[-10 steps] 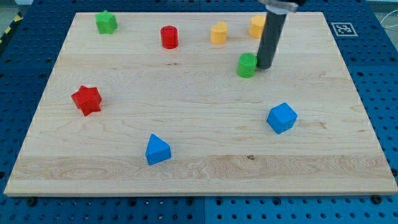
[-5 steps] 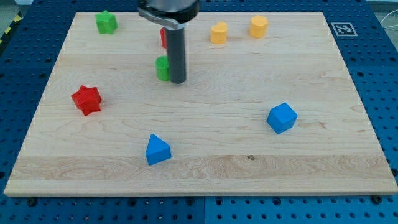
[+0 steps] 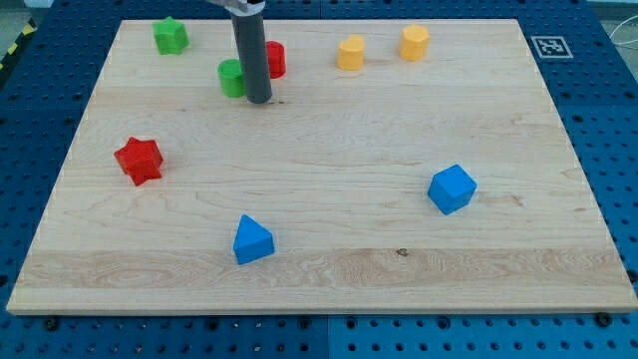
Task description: Slide the green circle to the bottom of green star
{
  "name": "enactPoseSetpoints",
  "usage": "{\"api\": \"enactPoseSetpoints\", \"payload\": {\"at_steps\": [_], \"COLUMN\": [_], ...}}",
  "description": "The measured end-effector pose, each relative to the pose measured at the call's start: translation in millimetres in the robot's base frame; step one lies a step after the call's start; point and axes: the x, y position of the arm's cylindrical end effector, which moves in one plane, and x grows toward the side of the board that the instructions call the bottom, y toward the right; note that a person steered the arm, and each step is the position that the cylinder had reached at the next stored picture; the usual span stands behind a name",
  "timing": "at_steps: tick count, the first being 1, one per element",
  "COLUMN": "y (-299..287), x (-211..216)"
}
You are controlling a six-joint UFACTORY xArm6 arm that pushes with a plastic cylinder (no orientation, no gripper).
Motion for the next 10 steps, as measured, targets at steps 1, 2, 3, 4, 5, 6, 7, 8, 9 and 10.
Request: {"api": "enactPoseSetpoints", "payload": {"at_steps": [1, 2, 3, 4, 5, 6, 7, 8, 9, 10], "y": [-8, -22, -40, -53, -66, -78, -93, -110, -121, -123], "x": [-8, -9, -9, -13, -20, -24, -26, -32, -41, -43]}}
